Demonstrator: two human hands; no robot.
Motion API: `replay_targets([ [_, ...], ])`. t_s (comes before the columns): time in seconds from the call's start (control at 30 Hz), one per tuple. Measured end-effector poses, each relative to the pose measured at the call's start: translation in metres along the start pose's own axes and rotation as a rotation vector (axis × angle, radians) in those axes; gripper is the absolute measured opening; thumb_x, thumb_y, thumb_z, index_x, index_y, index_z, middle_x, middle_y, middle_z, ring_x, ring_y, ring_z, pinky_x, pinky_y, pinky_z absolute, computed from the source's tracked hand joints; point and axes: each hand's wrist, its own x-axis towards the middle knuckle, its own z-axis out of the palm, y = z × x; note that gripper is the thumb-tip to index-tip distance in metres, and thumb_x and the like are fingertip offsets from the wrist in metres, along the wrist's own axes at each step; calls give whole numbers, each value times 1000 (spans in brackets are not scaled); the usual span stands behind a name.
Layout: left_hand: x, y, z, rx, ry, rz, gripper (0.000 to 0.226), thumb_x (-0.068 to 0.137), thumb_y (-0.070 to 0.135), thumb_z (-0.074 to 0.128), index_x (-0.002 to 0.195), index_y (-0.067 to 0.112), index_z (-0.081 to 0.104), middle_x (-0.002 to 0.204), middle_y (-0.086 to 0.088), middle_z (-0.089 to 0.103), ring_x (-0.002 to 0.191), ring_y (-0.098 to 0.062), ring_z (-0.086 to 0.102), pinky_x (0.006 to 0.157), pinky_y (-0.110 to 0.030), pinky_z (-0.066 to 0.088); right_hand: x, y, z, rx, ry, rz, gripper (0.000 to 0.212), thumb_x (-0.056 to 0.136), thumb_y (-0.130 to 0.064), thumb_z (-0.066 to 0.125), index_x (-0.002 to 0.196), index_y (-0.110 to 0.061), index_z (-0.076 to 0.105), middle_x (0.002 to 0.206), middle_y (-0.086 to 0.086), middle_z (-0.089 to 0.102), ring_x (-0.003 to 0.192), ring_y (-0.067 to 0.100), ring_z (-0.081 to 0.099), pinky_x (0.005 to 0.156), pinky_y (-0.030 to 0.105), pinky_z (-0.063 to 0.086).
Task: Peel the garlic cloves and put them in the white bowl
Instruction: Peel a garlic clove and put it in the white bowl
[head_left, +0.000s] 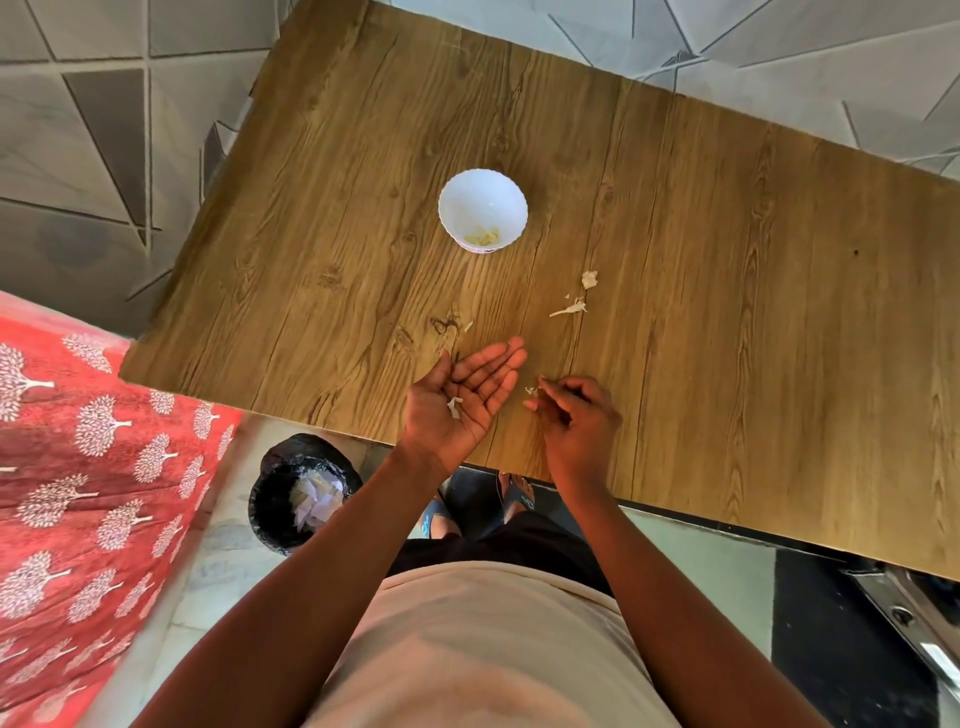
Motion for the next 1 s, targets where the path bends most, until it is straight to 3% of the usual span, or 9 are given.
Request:
replay_targets([
  [0.13,0,0,-1,7,-1,-10,70,110,42,24,124,-15,63,143,-29,55,134,-39,55,110,-43,49,1,-10,-1,24,29,29,26,81,-19,83,107,-16,78,100,-7,65,95,18,62,80,48,56],
  [0.43,0,2,-2,10,-11,-23,70,111,42,23,124,-15,63,144,-29,54,135,-39,54,112,-44,45,4,-17,3,-48,64,73,10,81,-21,82,87,-28,79,95,-20,67,99,17,61,83,58,48],
  [0.6,-1,1,-2,6,-11,-27,70,111,41,23,124,-15,62,143,-30,55,133,-40,56,112,-44,45,4,-21,6,-160,98,20,15,80,-14,80,83,-28,77,92,-13,70,97,17,61,85,48,40],
  [0.8,-2,0,2,3,13,1,69,111,40,23,123,-15,63,143,-30,55,133,-39,56,111,-44,46,12,-22,7,-289,55,-78,15,74,-7,68,83,-20,71,92,0,61,93,25,59,84,41,29],
  [0.93,-2,-2,4,8,31,32,70,110,40,22,123,-15,63,143,-30,55,135,-39,55,112,-43,45,19,-23,8,-398,-42,-86,23,73,-1,70,88,-18,66,97,3,59,96,28,57,82,42,32],
  [1.0,-2,-3,6,0,46,59,69,110,40,22,124,-15,62,142,-29,56,134,-39,56,110,-43,47,24,-24,3,-247,-54,-30,22,81,-1,64,92,-19,67,98,-3,63,93,19,62,84,43,41],
])
